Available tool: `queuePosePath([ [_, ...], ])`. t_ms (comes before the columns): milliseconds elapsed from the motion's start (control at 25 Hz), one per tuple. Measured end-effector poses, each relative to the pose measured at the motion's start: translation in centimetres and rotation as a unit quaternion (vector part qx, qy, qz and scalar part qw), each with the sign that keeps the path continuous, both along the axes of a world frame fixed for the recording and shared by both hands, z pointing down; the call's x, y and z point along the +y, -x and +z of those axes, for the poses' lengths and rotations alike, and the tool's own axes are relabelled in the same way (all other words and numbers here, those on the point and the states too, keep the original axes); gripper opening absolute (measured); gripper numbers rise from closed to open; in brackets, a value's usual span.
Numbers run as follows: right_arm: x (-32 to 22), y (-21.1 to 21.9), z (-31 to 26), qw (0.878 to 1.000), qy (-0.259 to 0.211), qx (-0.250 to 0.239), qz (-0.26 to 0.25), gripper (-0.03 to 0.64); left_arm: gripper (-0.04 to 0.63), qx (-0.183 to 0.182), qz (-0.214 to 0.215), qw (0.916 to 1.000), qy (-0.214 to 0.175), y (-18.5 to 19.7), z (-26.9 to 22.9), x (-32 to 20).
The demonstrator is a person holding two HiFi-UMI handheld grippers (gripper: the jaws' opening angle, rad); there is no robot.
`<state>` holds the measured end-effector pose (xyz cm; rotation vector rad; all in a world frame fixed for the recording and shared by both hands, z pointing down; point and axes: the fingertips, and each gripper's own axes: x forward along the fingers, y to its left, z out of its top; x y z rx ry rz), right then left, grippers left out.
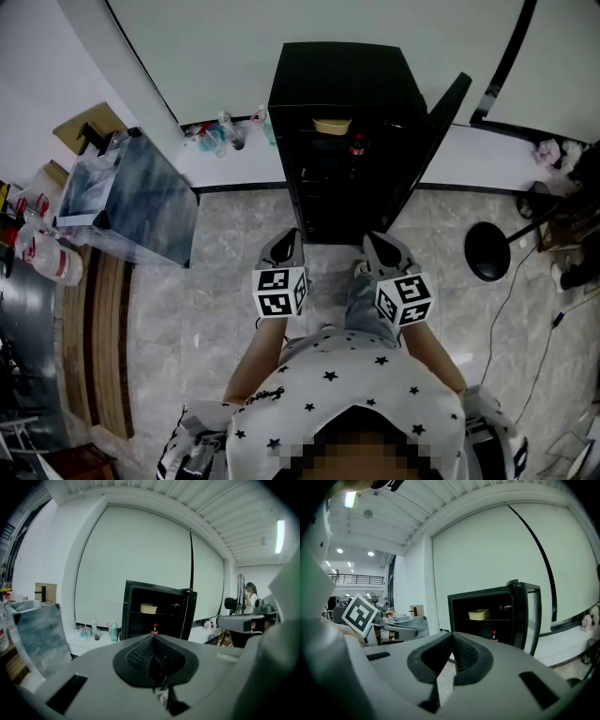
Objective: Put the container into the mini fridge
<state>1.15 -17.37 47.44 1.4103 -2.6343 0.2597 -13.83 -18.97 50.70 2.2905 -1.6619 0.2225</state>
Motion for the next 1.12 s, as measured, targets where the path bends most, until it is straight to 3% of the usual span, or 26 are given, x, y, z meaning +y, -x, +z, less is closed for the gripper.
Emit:
queuePosePath([
  [1120,-0.7,0.2,1.0,1.000,0.018,0.008,0.005,-0.008,0.012,0.011,0.000,0.9996,0.028,0.7,2.1,-0.5],
])
